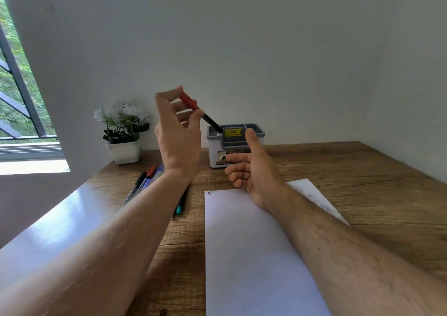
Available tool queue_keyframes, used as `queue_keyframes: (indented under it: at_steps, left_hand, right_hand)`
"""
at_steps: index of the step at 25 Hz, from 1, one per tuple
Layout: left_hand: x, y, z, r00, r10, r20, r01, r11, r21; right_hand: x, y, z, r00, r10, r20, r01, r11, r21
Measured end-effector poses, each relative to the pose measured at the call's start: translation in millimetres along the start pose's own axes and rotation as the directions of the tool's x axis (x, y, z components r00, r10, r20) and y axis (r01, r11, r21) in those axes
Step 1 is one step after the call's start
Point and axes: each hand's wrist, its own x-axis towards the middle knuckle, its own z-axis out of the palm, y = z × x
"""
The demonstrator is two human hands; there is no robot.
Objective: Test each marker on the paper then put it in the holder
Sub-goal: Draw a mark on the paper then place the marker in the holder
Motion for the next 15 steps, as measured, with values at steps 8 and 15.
queue_keyframes:
  at_steps: [8,15]
  left_hand:
    - [30.5,-29.0,26.4,0.993,0.074,0.096,-0.097,0.959,0.265]
    - [39.4,-55.5,46.9,0.957,-0.194,0.214,0.041,0.824,0.565]
  right_hand:
    - [5.8,1.8,-1.0,1.0,-0.01,0.015,0.01,1.0,-0.026]
    - [10.2,3.8,0.5,1.0,-0.007,-0.011,0.006,0.997,-0.074]
